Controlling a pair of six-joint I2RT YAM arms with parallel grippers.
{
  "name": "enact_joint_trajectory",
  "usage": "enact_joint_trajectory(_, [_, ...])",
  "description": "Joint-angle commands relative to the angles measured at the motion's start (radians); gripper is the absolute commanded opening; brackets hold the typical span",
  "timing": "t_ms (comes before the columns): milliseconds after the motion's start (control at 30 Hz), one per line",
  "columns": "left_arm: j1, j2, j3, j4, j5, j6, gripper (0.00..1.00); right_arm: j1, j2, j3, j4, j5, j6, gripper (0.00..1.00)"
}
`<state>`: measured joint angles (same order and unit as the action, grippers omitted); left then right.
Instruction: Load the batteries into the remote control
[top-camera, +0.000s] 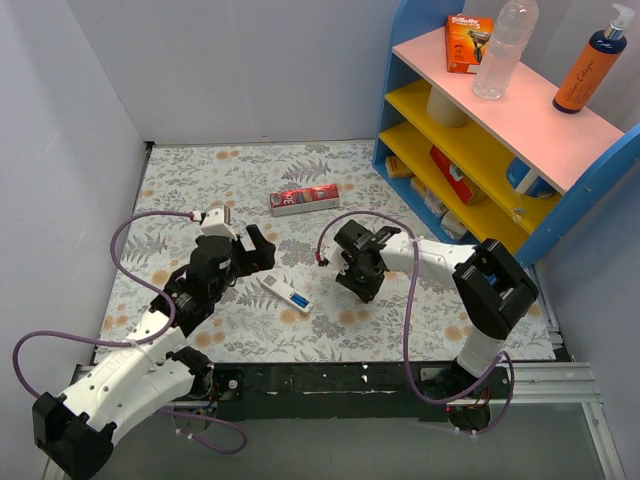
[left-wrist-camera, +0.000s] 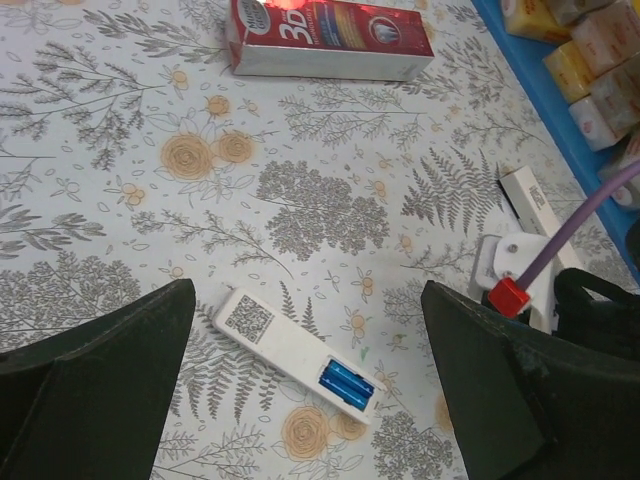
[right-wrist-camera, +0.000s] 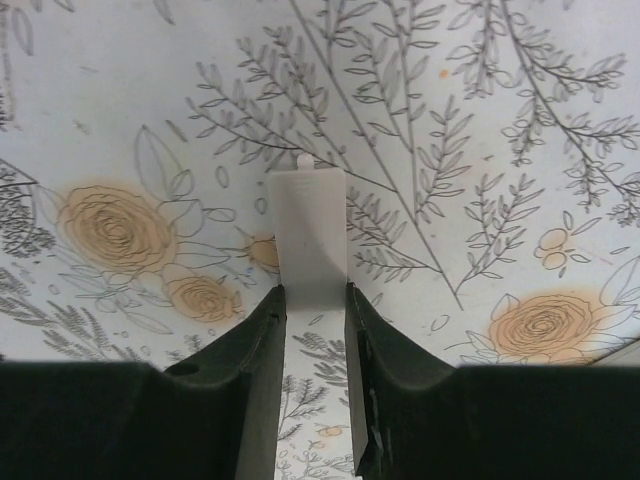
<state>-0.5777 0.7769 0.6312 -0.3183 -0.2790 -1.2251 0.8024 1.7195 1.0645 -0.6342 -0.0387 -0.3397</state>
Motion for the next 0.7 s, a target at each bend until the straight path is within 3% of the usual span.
enact_joint_trajectory(0, [0.018,-0.030,0.032,-0.033,-0.098,0.050,0.98,0.050,-0.035,0.087,-0.084,0.020,0.122,0.13])
enact_joint_trajectory(200, [0.026,-0.128,0.002,-0.030,-0.222,0.026,0.98,0.156,0.012,0.250,-0.179,0.030,0.316,0.11])
enact_joint_trajectory(367, [0.029,-0.218,-0.027,-0.013,-0.275,0.033,0.98,0.231,0.089,0.365,-0.214,0.016,0.380,0.11])
enact_joint_trajectory(467, [0.029,-0.246,-0.033,-0.011,-0.279,0.041,0.98,0.235,0.120,0.381,-0.211,0.087,0.412,0.12])
enact_joint_trajectory(533, [0.030,-0.254,-0.033,-0.013,-0.276,0.041,0.98,0.218,0.118,0.361,-0.200,0.177,0.458,0.21])
enact_joint_trajectory(567, [0.030,-0.257,-0.034,-0.013,-0.273,0.039,0.98,0.202,0.117,0.330,-0.190,0.186,0.473,0.26])
enact_joint_trajectory(600, [0.030,-0.258,-0.034,-0.010,-0.269,0.039,0.98,0.186,0.109,0.315,-0.182,0.189,0.482,0.38])
enact_joint_trajectory(667, [0.030,-0.264,-0.034,-0.005,-0.270,0.049,0.98,0.150,0.088,0.247,-0.129,0.186,0.484,0.45])
